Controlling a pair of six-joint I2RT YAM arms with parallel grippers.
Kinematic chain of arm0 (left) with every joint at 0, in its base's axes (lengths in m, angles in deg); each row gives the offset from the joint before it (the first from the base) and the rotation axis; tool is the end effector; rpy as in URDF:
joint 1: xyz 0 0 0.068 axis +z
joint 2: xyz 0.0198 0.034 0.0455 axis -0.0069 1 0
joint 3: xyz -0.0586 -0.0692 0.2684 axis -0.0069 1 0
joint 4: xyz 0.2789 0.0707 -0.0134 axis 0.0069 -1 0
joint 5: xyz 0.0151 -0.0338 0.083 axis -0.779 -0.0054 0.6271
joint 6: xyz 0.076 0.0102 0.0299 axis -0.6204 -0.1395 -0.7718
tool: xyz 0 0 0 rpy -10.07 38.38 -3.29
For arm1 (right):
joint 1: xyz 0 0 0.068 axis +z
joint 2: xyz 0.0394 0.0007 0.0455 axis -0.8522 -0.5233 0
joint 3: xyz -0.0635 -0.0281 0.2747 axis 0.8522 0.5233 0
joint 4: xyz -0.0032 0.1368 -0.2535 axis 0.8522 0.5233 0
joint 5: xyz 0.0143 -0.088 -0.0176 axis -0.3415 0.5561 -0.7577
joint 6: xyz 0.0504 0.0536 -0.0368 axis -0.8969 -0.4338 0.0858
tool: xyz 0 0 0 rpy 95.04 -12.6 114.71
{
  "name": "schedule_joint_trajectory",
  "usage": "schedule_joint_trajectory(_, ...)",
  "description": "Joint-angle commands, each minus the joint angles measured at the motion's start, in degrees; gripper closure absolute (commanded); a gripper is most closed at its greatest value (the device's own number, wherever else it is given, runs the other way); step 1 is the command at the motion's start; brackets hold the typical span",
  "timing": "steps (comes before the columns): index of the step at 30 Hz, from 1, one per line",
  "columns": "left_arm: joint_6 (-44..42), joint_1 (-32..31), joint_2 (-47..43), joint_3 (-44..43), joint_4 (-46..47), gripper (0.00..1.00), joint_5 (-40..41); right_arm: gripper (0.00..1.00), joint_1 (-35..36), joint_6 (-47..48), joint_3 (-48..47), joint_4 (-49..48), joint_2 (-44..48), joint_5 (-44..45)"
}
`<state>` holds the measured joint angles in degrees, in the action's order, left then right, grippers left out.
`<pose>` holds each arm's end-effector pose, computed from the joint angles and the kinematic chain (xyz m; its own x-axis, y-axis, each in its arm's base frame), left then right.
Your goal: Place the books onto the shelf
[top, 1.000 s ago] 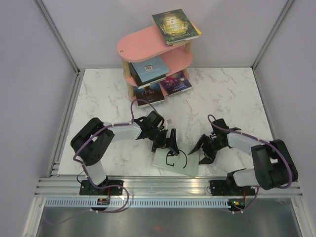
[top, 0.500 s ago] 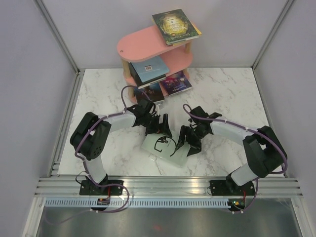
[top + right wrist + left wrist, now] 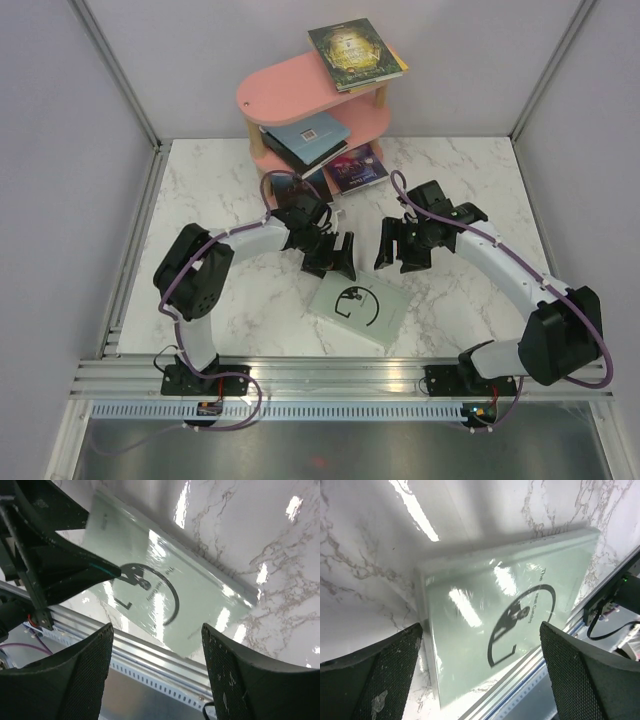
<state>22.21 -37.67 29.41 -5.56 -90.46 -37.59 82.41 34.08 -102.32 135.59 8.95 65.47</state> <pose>0.3062 -0.2779 0.1296 -0.9417 0.2538 -0.2207 0.3361 0.7313 -0.5935 0.2723 0.1441 0.2360 -0.9668 0.0629 -0.2475 -0.0520 0.9003 0.4321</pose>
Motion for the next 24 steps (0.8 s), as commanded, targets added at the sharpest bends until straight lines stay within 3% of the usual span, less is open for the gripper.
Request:
schedule_joint_trajectory(1, -4.8, -1.9, -1.4, -4.7, 0.0, 0.00, 3.9, 0.25, -0.5, 0.9, 3.6, -6.4, -0.9, 1.0)
schedule_joint_trajectory(5, -0.5, -0.9, -8.5, -2.8, -2.1, 0.00, 18.3, 0.25, -2.1, 0.4, 5.4, -16.4, -8.0, -2.6)
schedule_joint_trajectory(9, 1.9, 1.1, -20.0, 3.4, -3.6, 0.00, 21.4, 0.26, -5.4, 2.3, 4.2, -19.3, -15.3, -7.0)
schedule_joint_trajectory(15, 6.6, 1.0, -29.6, 15.5, -4.5, 0.00, 16.9, 0.26, -9.1, 4.7, 4.9, -21.7, -21.3, -7.8)
schedule_joint_trajectory(19, 8.4, 0.2, -37.1, 26.5, 4.2, 0.00, 8.3, 0.26, -9.9, 5.1, 6.5, -23.8, -24.3, -9.7)
schedule_joint_trajectory(24, 15.1, -0.3, -37.2, 39.0, 17.0, 0.00, -0.9, 0.26, -9.9, 3.6, 10.5, -26.8, -24.8, -13.8)
